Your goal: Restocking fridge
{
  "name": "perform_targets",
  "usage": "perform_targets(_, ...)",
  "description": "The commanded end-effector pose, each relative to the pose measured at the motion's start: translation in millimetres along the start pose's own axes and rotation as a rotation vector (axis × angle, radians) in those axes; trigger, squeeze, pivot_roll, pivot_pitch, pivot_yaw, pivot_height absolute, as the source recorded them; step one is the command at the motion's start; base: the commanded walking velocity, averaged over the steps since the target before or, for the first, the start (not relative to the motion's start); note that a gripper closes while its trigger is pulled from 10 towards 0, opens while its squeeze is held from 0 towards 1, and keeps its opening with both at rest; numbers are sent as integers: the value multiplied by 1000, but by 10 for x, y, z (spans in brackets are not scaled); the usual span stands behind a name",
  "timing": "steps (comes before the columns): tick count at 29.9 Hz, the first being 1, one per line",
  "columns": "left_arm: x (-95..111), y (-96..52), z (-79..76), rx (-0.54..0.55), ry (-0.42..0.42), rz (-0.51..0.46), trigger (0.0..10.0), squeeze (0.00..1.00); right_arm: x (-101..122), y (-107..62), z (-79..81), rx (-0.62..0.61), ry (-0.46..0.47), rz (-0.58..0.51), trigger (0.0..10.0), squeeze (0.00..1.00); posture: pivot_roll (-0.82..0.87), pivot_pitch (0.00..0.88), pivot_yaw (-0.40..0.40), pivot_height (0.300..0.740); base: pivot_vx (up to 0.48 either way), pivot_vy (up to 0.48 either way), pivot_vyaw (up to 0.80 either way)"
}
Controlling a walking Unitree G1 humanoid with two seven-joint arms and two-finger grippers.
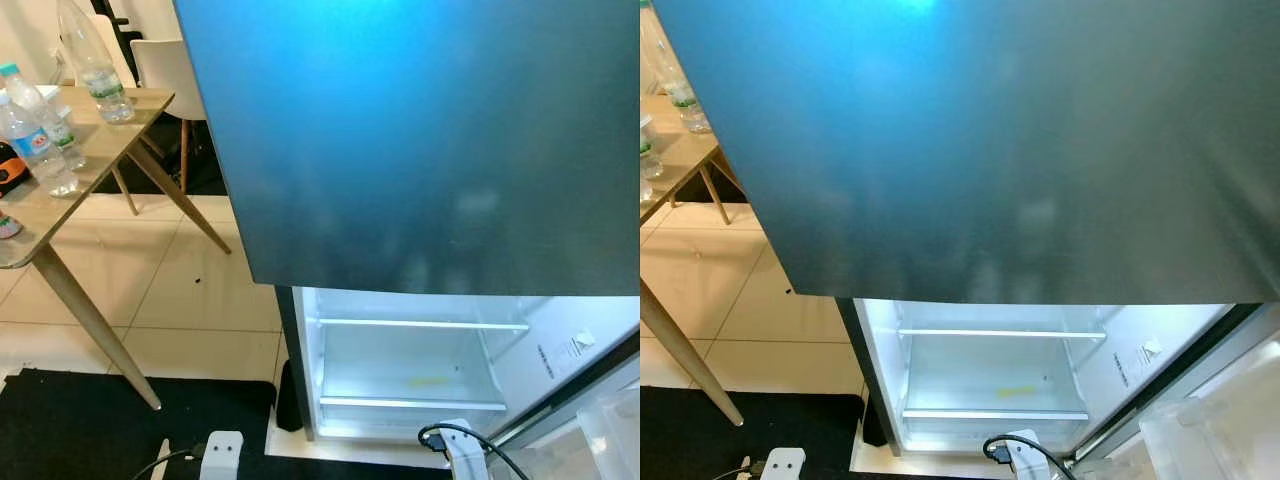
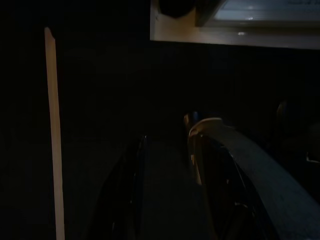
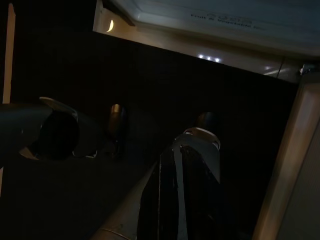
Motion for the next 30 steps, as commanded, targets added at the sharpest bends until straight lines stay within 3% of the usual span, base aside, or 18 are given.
perform_targets(1, -129, -22, 30, 13, -5, 42, 10000, 0, -81, -11, 19, 10, 5, 28, 10000, 0, -1, 61, 0, 740, -345, 0, 0)
perform_targets(30, -132, -19, -2, 4, 0, 40, 10000, 0, -92, -18, 0, 6, 4, 32, 10000, 0, -1, 67, -3, 740, -337, 0, 0)
Point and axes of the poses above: a point about 5 cm out from each wrist's last joint towards the gripper, its own y axis pointing out of the wrist towards the gripper, its own x axis along the axis of the wrist's last joint, z = x × y, the point moved 1 cm from there along y, pointing out of the wrist towards the gripper, and after that the axes turned 14 degrees about -y, right-handed, at the moved point
